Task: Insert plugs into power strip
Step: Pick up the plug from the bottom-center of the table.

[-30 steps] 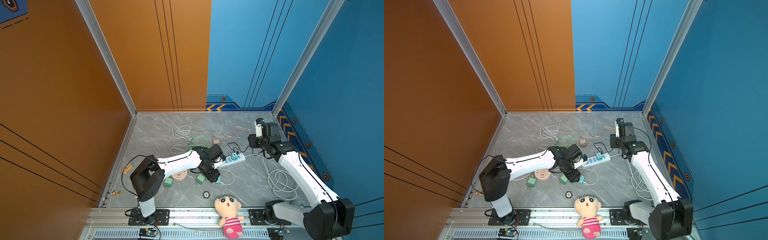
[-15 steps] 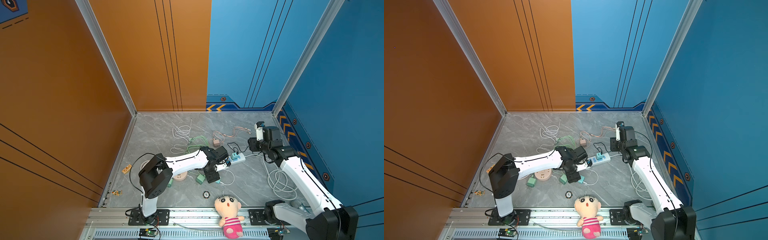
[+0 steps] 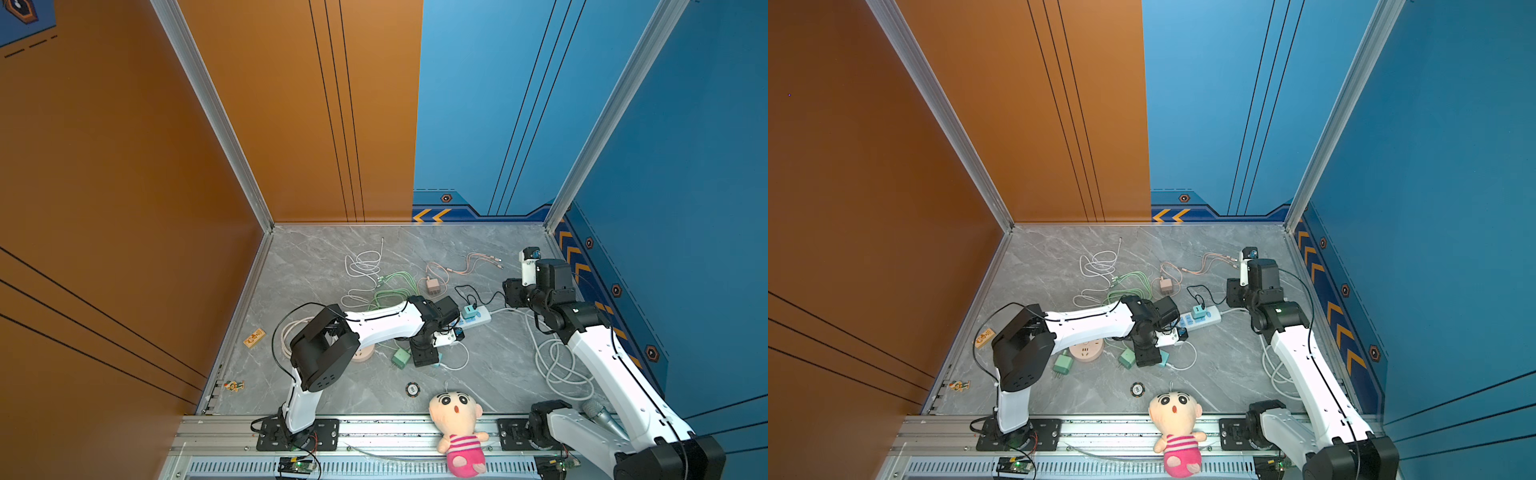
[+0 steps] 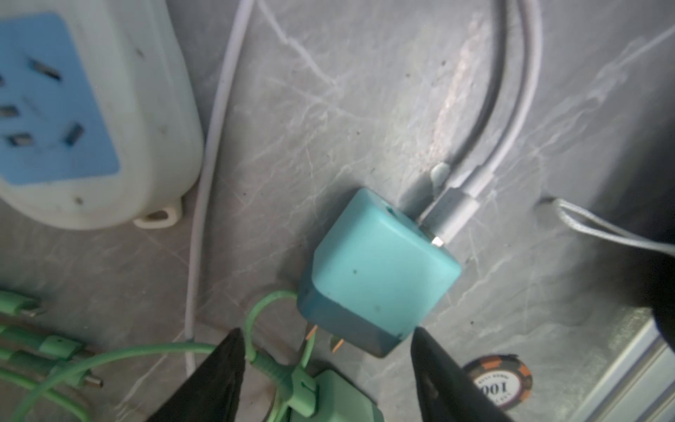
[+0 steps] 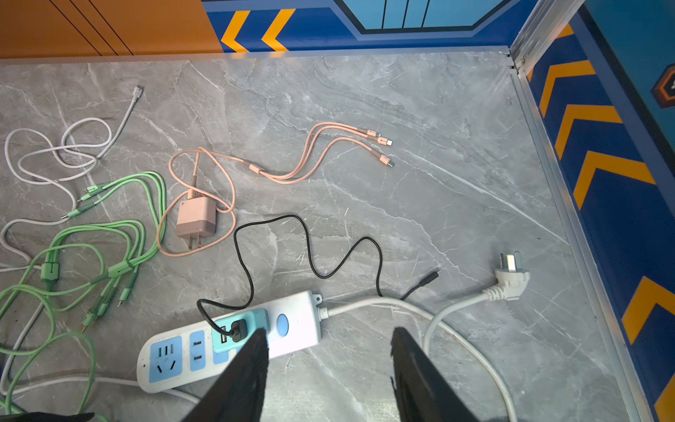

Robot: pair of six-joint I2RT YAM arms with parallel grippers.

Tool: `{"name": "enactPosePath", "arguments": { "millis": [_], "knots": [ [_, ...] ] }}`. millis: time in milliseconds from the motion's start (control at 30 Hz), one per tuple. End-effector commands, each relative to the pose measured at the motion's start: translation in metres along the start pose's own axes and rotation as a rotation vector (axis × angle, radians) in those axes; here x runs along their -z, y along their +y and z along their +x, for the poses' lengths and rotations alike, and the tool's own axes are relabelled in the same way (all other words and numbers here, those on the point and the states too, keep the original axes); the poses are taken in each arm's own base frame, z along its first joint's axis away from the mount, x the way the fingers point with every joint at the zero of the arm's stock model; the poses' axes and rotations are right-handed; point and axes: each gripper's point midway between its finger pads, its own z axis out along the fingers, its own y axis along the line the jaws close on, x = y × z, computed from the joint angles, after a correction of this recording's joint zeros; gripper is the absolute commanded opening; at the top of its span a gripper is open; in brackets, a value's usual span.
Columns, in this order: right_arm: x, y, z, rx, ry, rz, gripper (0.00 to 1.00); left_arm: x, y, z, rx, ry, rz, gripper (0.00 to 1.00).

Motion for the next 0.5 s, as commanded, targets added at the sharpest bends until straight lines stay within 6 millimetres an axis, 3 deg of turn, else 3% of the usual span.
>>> {"name": "enactPosePath", "arguments": {
  "millis": [0,467],
  "knots": [
    [-0.001,0.002,0.006,-0.018,0.004,-0.022,0.56,-0.001,-0.009,-0.012,-0.044,-0.04,0.03,0.71],
    [-0.002,0.0,0.01,-0.034,0.008,-0.034,0.57,-0.006,-0.024,-0.024,-0.138,-0.054,0.055,0.72]
  ]
}}
